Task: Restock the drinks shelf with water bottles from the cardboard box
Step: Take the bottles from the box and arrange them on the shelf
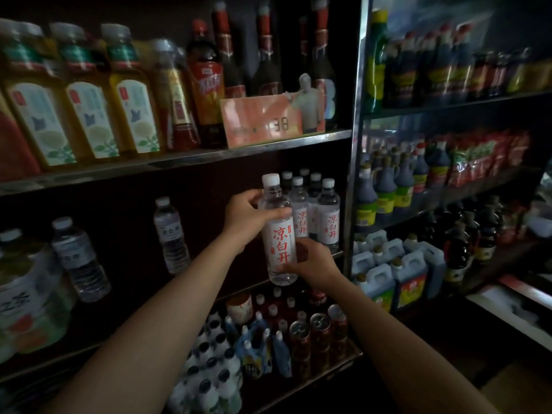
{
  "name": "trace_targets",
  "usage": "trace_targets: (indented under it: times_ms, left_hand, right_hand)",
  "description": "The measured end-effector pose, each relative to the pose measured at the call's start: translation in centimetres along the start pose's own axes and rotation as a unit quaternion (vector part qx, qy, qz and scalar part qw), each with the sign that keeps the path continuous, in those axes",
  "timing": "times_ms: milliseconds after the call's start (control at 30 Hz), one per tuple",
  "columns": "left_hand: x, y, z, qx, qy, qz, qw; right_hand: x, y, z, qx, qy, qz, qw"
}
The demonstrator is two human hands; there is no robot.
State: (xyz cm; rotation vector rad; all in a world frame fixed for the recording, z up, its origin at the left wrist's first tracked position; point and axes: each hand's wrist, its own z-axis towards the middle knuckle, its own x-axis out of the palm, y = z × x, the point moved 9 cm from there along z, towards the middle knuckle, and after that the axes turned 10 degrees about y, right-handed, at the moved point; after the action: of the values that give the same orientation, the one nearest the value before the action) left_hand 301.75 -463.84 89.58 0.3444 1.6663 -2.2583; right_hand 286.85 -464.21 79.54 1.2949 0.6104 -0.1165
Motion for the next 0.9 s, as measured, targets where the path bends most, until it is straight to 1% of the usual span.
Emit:
trace_targets:
  times_ms: [100, 300, 467, 633, 800, 900]
  left_hand:
    - [2.6, 0.3, 2.8, 0.008, 0.009, 0.02, 1.0]
    - [7.5, 2.3, 7.3, 0.008, 0.051, 0.069, 0.996]
    - [9.8, 4.5, 9.2, -0.009, 0.069, 0.098, 0.993]
    - [10.4, 6.7, 10.7, -0.024, 0.037, 0.118, 0.992]
    - [11.5, 6.3, 11.9, 0.012, 0.013, 0.161, 0.987]
    - [11.7, 6.4, 12.4, 0.017, 0.01, 0.19, 0.982]
  right_hand:
    - [-1.7, -2.6, 2.3, 0.008, -0.014, -0.002, 1.0]
    - [-4.0, -8.0, 6.0, 0.047, -0.054, -0.022, 0.997]
    - [-4.4, -10.9, 7.8, 0.071, -0.048, -0.038, 0.996]
    - [-5.0, -12.1, 8.6, 0.079, -0.046, -0.065, 0.994]
    - [-5.5, -12.8, 10.0, 0.099, -0.078, -0.148, 0.981]
    - [-5.3, -12.6, 10.3, 0.093, -0.094, -0.163, 0.978]
